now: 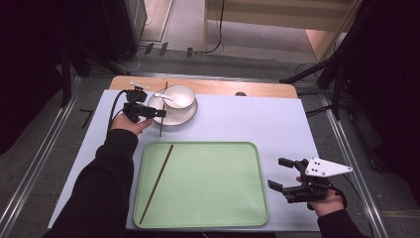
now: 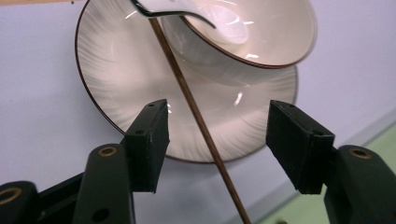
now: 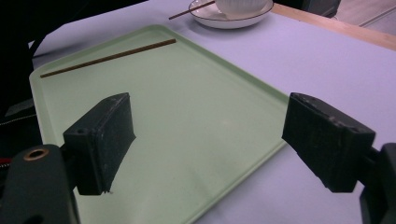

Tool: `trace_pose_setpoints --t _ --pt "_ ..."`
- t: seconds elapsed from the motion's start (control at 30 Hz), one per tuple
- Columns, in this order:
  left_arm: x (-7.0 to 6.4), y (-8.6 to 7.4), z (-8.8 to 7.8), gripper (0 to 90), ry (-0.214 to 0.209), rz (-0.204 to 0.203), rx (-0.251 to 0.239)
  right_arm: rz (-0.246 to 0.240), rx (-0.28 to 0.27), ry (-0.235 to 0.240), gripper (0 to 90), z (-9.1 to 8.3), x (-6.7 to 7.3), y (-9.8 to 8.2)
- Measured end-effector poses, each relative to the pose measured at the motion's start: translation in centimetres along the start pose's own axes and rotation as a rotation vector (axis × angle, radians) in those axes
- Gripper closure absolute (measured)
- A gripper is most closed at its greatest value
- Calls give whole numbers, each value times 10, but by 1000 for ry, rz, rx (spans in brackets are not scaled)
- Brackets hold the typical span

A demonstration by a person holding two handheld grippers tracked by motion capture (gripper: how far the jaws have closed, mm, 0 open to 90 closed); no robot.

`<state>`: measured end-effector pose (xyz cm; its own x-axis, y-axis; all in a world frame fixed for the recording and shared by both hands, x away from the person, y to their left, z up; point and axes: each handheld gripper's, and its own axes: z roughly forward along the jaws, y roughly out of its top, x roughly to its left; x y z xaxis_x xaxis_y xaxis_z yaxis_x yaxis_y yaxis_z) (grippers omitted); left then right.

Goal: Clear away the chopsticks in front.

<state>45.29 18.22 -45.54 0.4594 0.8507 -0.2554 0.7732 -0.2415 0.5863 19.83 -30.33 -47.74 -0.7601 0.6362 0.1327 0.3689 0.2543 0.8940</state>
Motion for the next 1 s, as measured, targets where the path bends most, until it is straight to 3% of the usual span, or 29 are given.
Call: trace_pose_setpoints --t 0.13,0.2,0.33,0.43,0.63,0.87,1.0 --pt "9 -1 18 446 32 -28 32 2 -3 -1 168 -1 0 0" --pt "12 -2 23 463 23 -41 33 4 0 -1 167 -1 0 -1" --pt "9 -1 32 509 27 -48 33 4 0 0 168 -1 0 -1" --pt "3 2 39 554 75 -38 50 4 -2 0 168 -1 0 -1" --pt "5 3 49 668 94 -58 78 3 -7 1 168 -2 0 -1" --pt "9 5 50 845 114 -158 79 4 -8 -2 168 -4 -1 -2" --pt "13 5 47 861 118 -178 78 6 -10 -4 168 -5 -2 -3"
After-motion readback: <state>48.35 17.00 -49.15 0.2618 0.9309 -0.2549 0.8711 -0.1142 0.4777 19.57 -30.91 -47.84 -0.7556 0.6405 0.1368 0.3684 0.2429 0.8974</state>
